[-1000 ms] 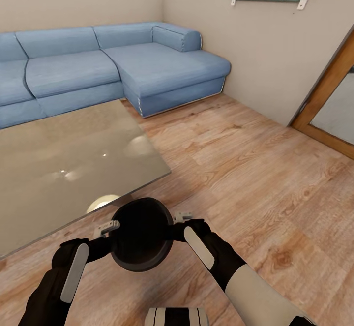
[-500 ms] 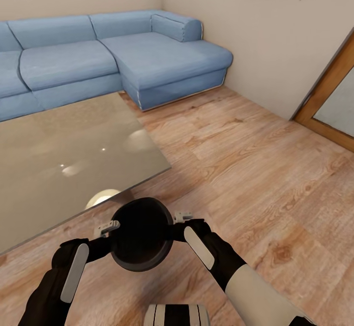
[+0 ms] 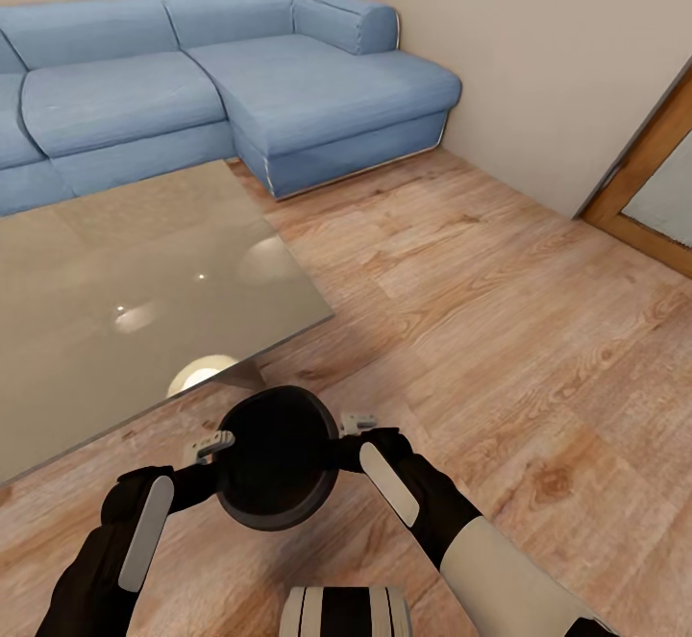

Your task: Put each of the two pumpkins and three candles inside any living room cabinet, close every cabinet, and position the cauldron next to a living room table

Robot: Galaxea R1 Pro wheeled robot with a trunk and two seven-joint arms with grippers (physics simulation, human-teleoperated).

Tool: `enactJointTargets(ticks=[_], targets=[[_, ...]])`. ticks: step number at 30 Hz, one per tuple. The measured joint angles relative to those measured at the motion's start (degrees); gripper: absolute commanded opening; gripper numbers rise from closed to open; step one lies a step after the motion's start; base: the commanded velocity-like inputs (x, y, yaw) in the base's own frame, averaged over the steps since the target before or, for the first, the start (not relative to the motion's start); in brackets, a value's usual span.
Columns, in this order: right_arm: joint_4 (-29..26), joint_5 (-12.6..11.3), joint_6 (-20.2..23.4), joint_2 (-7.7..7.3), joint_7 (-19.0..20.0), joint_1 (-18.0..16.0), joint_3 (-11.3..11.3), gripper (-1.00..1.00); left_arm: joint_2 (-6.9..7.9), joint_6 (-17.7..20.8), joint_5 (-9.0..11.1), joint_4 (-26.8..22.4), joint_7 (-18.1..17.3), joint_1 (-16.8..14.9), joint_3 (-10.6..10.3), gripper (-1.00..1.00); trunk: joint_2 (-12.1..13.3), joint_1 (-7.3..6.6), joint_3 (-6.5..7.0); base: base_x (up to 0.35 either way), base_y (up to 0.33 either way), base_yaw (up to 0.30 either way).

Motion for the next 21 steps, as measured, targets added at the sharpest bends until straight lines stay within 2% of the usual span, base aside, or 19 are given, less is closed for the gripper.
enactJointTargets(ticks=[9,15,21], targets=[[0.0,0.0,0.0,0.00,0.0,0.0,0.0,-1.00,0.00,0.0,0.0,0.0,0.0,0.0,0.0,-1.00,0.0,0.00,0.00,0.003,0.000,0.000],[0.0,0.0,0.0,0.00,0.0,0.0,0.0,-1.00,0.00,0.0,0.0,0.0,0.0,0.0,0.0,-1.00,0.0,-0.03,0.00,0.190,0.000,0.000],[-1.7,0.6,-0.2,0.00,-0.1,0.0,0.0,-1.00,0.21,0.0,0.0,-1.8,0.0,0.0,0.0,-1.00,0.0,0.00,0.00,0.039,0.000,0.000]])
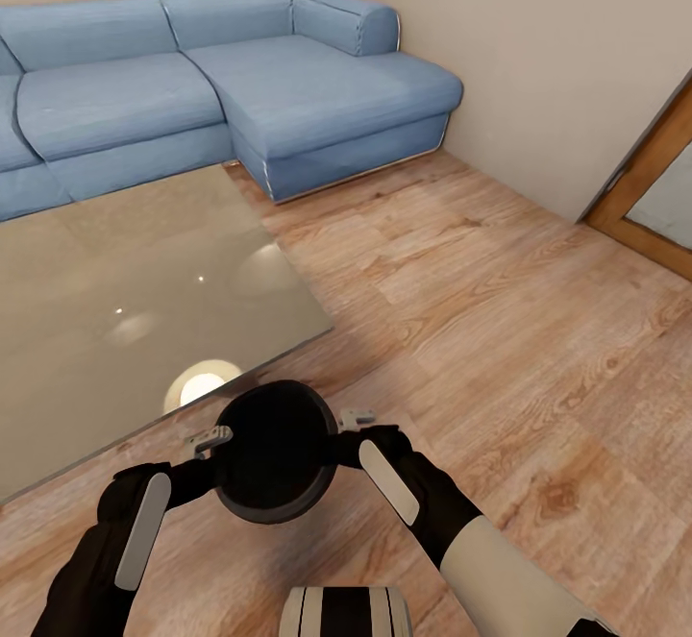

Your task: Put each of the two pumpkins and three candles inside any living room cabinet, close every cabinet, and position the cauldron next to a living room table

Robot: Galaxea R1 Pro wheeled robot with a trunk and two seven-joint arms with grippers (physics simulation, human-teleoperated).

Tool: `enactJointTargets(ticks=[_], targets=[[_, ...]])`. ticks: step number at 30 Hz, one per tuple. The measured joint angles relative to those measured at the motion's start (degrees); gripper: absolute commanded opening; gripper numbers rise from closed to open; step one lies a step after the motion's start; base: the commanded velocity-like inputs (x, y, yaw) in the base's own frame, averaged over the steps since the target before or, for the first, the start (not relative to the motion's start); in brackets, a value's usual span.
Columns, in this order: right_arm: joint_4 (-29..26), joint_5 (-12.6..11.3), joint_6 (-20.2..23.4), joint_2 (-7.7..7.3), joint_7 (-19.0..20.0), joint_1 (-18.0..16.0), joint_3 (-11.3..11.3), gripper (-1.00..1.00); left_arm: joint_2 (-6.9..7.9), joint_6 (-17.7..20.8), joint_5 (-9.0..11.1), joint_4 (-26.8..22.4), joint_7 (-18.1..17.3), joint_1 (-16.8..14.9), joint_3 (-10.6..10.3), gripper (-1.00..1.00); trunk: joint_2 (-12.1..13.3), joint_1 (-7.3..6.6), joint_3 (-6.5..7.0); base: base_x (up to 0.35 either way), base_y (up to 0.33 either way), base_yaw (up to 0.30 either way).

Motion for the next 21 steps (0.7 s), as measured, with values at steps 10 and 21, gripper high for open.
enactJointTargets(ticks=[10,21], targets=[[-0.2,0.3,0.4,0.00,0.0,0.0,-0.1,-1.00,-0.08,0.0,0.1,0.0,0.0,0.0,0.1,-1.00,0.0,0.09,-0.66,0.001,0.000,0.000],[-1.4,0.5,0.9,0.00,-0.4,0.0,-0.1,-1.00,0.13,0.5,0.6,-0.8,0.1,0.0,0.1,-1.00,-0.1,0.18,-1.97,0.000,0.000,0.000]])
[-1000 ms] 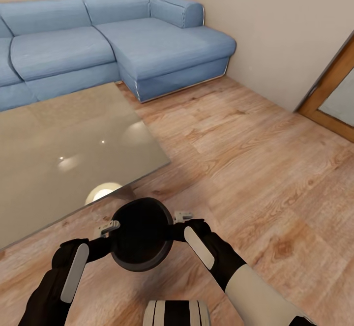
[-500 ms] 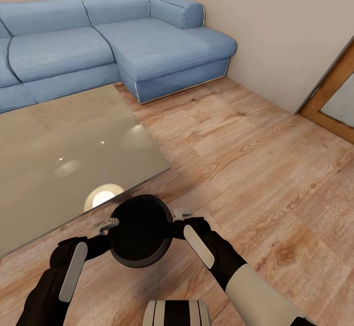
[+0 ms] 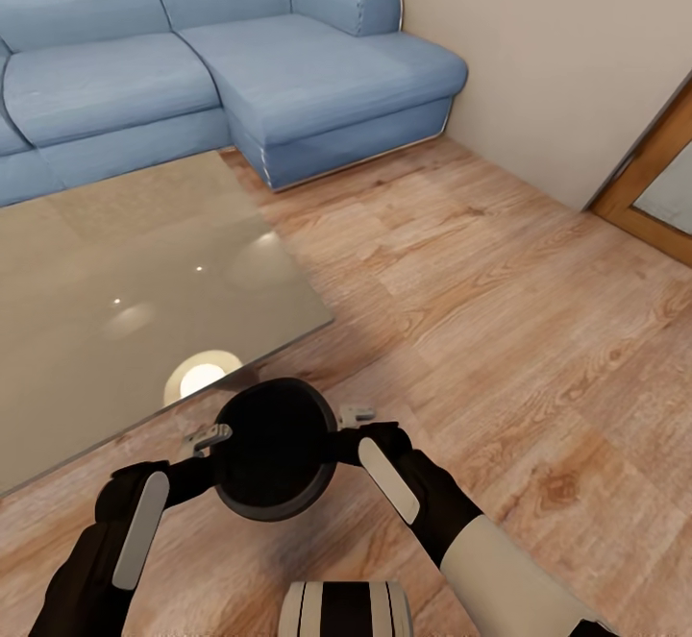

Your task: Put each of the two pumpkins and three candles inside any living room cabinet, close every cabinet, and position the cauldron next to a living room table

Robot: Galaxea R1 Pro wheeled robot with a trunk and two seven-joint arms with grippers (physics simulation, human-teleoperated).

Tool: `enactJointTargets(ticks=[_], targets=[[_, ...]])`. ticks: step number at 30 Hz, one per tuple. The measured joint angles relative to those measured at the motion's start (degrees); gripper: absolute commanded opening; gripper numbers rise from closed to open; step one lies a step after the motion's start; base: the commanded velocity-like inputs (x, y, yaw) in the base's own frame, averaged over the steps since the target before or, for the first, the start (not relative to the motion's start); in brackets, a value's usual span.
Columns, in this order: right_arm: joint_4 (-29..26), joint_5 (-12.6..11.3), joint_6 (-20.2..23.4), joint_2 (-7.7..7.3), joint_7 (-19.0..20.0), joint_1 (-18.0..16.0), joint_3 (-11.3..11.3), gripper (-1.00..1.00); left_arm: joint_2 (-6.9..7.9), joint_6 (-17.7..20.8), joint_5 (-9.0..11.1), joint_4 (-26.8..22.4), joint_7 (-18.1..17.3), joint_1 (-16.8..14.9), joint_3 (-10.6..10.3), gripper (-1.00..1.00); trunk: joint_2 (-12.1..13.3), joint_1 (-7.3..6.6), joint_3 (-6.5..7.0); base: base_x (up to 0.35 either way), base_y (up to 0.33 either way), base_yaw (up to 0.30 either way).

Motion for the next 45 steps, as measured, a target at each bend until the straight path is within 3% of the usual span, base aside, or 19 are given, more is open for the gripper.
enactJointTargets(ticks=[5,18,19,20,28,29,31,45], targets=[[-2.7,-0.7,1.6,0.00,-2.1,0.0,0.1,-1.00,-0.19,1.1,0.2,-1.9,0.0,0.0,0.7,-1.00,-0.1,0.13,-1.11,0.000,0.000,0.000],[-2.7,-0.7,1.6,0.00,-2.1,0.0,0.1,-1.00,-0.18,1.1,0.2,-1.9,0.0,0.0,0.7,-1.00,-0.1,0.13,-1.12,0.000,0.000,0.000],[-2.7,-0.7,1.6,0.00,-2.1,0.0,0.1,1.00,-0.18,1.1,0.2,-1.9,0.0,0.0,0.7,-1.00,-0.1,0.13,-1.12,0.000,0.000,0.000],[0.7,-2.2,-0.7,0.00,0.4,0.0,0.4,1.00,0.14,1.0,0.9,-1.6,0.0,0.0,0.8,-1.00,-0.1,0.16,-1.12,0.000,0.000,0.000],[1.3,-2.2,-0.7,0.00,0.4,0.0,0.4,1.00,0.15,1.0,0.9,-1.6,0.0,0.0,0.8,-1.00,-0.1,0.16,-1.12,0.000,0.000,0.000],[1.3,-2.2,-0.7,0.00,0.4,0.0,0.4,1.00,0.15,1.0,0.9,-1.6,0.0,0.0,0.8,1.00,-0.1,0.16,-1.12,0.000,0.000,0.000],[1.3,-2.2,-0.7,0.00,0.4,0.0,0.4,1.00,0.13,-0.5,0.2,0.8,0.0,0.0,0.9,1.00,-0.1,0.18,-1.13,0.000,0.000,0.000],[1.3,-2.2,-0.7,0.00,0.4,0.0,0.4,1.00,0.10,-0.4,0.2,0.8,0.0,0.0,0.8,1.00,-0.1,0.18,-1.13,0.000,0.000,0.000]])
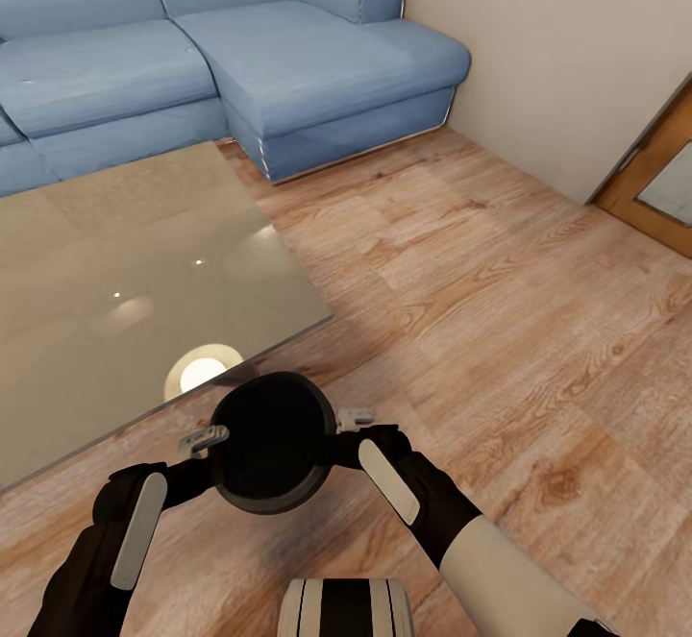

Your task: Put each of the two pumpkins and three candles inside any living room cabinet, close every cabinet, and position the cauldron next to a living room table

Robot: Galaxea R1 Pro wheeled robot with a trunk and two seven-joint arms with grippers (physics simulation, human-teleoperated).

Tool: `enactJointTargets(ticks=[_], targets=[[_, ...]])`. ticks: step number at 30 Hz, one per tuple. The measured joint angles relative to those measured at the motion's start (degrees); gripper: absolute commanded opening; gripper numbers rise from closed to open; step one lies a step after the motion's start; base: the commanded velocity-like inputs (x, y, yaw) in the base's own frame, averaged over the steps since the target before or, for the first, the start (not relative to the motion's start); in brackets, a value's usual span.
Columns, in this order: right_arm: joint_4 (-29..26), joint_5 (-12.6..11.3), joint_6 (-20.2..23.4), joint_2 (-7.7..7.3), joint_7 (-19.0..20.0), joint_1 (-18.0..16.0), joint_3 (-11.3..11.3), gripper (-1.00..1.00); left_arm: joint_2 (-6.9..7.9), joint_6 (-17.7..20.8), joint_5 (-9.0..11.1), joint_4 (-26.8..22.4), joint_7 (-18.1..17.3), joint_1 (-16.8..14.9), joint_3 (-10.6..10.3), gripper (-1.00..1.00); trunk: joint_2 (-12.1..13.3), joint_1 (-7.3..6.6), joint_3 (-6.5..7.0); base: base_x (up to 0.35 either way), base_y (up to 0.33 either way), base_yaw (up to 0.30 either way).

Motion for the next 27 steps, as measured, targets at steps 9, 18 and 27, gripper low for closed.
enactJointTargets(ticks=[9,18,27], targets=[[0.0,0.0,0.0,0.00,0.0,0.0,0.0,1.00,-0.04,0.0,0.0,0.0,0.0,0.0,0.0,1.00,0.0,0.00,0.00,0.000,0.000,0.000],[0.0,0.0,0.0,0.00,0.0,0.0,0.0,1.00,-0.01,0.1,1.1,0.0,0.0,0.0,-0.1,1.00,0.0,-0.05,0.44,0.000,0.000,0.000],[0.0,0.0,0.0,0.00,0.0,0.0,0.0,1.00,0.04,0.1,2.7,0.0,0.0,0.0,-0.1,1.00,0.1,-0.15,1.33,0.000,0.000,0.000]])
